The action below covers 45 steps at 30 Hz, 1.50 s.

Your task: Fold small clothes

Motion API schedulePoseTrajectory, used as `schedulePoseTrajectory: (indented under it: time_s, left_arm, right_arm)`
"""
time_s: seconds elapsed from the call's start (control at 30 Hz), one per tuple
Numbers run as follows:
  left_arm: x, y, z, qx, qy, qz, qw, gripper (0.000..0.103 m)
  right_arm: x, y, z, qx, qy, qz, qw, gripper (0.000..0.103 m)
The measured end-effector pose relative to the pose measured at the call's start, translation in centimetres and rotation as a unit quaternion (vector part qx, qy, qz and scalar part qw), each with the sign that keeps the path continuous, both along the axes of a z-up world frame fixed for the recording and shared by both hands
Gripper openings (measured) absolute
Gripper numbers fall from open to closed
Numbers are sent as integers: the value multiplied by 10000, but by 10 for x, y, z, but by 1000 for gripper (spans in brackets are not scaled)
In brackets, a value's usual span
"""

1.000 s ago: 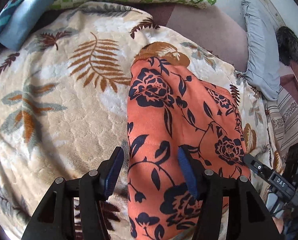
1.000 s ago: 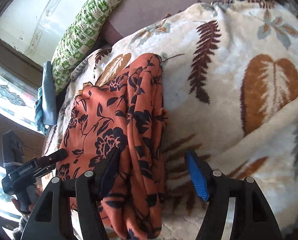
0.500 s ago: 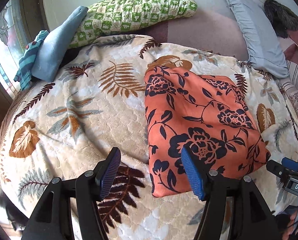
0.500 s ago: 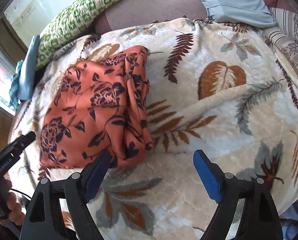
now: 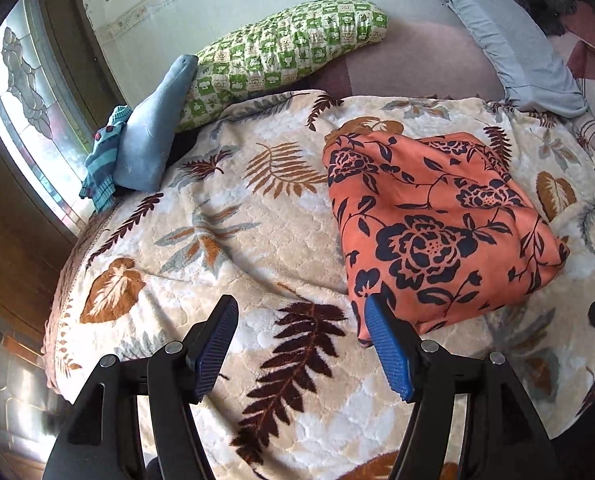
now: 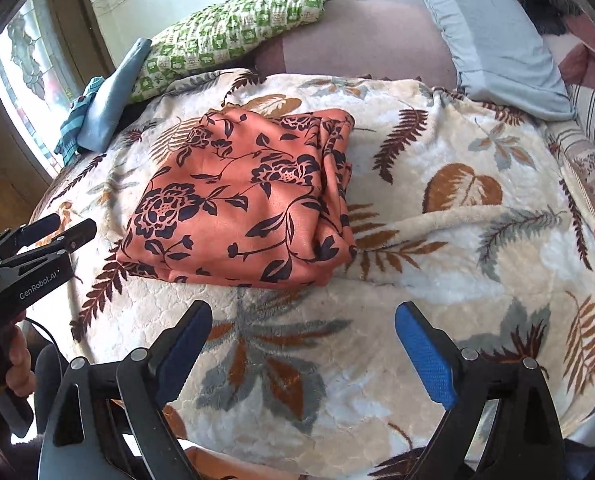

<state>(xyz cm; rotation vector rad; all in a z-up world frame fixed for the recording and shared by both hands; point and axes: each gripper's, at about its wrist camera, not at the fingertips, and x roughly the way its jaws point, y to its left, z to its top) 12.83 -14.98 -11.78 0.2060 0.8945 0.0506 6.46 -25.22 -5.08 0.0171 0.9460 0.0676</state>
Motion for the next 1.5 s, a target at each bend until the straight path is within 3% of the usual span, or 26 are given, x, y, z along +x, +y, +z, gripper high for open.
schedulePoseTrajectory:
  time_s: [0.07,0.1,0.27,0.4,0.57,0.77,0.8,0.87,0.9,1.0,1.07,1.1,1.13,1.17,1.27,1.33,1.4,1.5]
  left_arm:
    - [-9,6,-7,20,94,-76,9999,66]
    - [-13,9,-10,-7,135,-99,9999,66]
    - [-23,19,-25,-31,238,-14,9997,66]
    - [-8,22,-25,-248,517,15,9984,66]
    - [17,23,-17,-500,566,-12,9971,66]
    - [62,15,-5,-1048,623,92,9925,66]
    - [70,12,-8,-1043,671,132,9922,66]
    - [85,7,-15,-1084,848,144,9904,65]
    - [91,6,-19,-1075,901,118,9900,65]
    - [103,4,-41,-993,1042,115,9895,68]
    - [106,6,-58,-1169,1077,149,9872,74]
    - [106,9,-64,-1249,1048,177,9865,79]
    - [106,12,-67,-1312,1013,206,9860,80]
    - [106,15,-67,-1393,997,171,9851,80]
    - [104,24,-56,-1437,1048,-126,9840,75]
    - [104,32,-35,-1413,790,-226,9865,72]
    - [117,42,-17,-1451,514,-99,9880,74]
    - [156,46,-10,-1440,519,148,9881,74]
  right_arm:
    - [-7,-4,4,-64,-117,114,9998,96]
    - [-8,-7,4,-132,-77,123,9998,103]
    - [-9,-21,-1,-287,38,32,9996,103]
    - [-2,-31,-8,38,122,-131,9998,103]
    - [20,-34,-17,389,157,-200,9989,103]
    - [71,-32,-35,1304,190,-213,9910,99]
    - [80,-31,-40,1349,240,-208,9903,94]
    - [96,-25,-52,1309,532,-129,9899,66]
    - [99,-21,-55,1212,619,-105,9906,35]
    - [90,-26,-52,1281,370,-61,9910,33]
    - [89,-35,-71,1288,618,-136,9897,33]
    - [89,-41,-83,1340,750,-196,9879,38]
    - [87,-47,-89,1486,789,-308,9853,49]
    - [87,-53,-91,1656,793,-406,9822,53]
    - [86,-63,-79,2067,764,-422,9745,57]
    - [89,-70,-60,2178,449,-429,9740,58]
    - [101,-78,-42,2350,134,-497,9706,60]
    - [136,-75,-31,2436,22,-451,9688,61]
